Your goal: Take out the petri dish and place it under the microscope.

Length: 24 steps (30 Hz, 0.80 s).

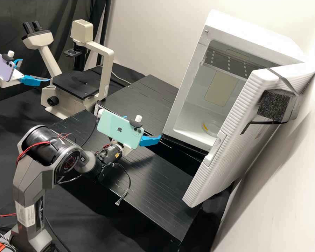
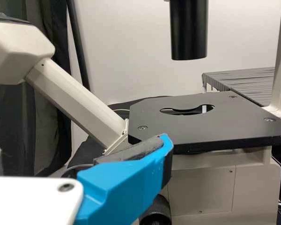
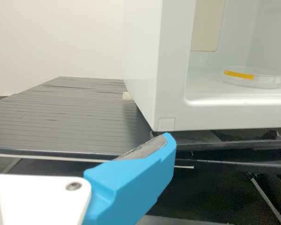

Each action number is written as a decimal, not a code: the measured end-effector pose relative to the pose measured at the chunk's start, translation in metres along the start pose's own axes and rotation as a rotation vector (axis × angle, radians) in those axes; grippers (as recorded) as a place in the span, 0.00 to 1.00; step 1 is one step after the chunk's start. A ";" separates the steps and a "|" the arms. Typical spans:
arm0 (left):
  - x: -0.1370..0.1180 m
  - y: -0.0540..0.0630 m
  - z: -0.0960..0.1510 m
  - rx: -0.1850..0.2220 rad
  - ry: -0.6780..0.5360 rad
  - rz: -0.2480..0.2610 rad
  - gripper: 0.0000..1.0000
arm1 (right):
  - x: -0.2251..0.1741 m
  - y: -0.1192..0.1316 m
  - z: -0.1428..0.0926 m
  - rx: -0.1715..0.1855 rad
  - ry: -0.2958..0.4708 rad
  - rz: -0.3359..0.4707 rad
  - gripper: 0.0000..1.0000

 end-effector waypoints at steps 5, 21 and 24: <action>0.000 0.000 0.000 0.000 0.000 0.000 1.00 | 0.000 0.000 0.000 0.002 0.000 0.000 1.00; 0.000 0.000 0.000 0.000 0.000 0.000 1.00 | -0.048 0.021 0.030 0.014 0.005 0.110 1.00; 0.000 0.000 0.000 0.000 0.000 0.000 1.00 | -0.061 0.035 0.041 0.025 -0.003 0.159 1.00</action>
